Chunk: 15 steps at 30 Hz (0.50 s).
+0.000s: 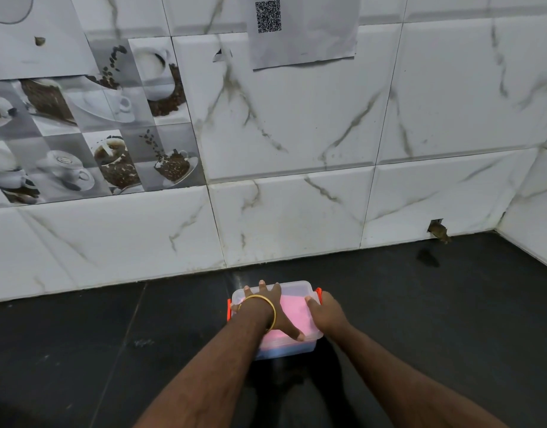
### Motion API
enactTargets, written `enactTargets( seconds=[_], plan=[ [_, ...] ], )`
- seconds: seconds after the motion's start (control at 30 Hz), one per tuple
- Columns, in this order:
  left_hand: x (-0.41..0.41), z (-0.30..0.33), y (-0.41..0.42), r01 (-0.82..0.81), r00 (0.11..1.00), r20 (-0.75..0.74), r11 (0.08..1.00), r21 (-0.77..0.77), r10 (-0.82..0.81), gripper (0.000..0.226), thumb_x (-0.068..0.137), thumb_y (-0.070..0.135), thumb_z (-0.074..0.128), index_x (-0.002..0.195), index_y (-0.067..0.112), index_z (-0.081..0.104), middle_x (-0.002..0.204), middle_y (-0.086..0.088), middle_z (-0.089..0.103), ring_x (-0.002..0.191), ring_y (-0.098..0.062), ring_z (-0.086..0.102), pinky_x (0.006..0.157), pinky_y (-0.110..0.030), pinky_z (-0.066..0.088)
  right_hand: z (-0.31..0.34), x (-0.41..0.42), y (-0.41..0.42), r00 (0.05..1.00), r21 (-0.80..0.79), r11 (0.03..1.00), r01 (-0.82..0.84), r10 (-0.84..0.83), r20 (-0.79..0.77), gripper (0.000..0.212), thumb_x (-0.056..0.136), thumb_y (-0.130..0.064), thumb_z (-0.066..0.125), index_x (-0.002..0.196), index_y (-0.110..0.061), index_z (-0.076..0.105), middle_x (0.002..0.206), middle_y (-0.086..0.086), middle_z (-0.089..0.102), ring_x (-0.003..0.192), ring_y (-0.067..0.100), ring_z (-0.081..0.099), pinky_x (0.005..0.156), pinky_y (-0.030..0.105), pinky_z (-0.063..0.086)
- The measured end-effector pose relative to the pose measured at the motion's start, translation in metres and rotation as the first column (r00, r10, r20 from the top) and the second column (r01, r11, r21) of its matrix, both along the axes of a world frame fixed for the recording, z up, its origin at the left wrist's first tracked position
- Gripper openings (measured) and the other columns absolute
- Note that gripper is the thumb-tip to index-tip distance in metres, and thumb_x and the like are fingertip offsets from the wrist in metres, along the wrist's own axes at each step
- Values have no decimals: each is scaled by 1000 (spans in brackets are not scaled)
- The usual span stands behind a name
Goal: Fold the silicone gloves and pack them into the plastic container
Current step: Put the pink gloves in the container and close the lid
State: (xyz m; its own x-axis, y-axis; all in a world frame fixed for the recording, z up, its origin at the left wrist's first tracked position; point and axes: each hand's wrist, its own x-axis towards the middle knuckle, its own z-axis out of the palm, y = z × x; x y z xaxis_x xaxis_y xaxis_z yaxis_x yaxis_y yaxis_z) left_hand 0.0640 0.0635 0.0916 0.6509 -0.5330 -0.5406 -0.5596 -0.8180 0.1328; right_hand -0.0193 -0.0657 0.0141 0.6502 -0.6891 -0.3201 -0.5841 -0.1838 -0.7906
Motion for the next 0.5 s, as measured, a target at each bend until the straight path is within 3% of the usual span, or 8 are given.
enactTargets(
  seconds=[0.3,0.5],
  plan=[
    [1,0,1,-5,1000,-11,1000,-2,5,140,49,72,79,153,32,-5,163,-5,-14,147,-43,-15,112,-72,13,-4,1,1,1000,-34,999,25,-24,19,48,99,-37,49,138,-9,44,134,10,56,120,25,56,93,34,48],
    [-1,2,1,-8,1000,-6,1000,-2,8,137,53,70,79,154,31,-5,163,-6,-13,147,-43,-12,112,-71,13,-2,-3,11,999,-332,943,-33,39,12,29,103,-34,38,115,-14,56,115,8,67,102,21,64,89,36,53]
  ],
)
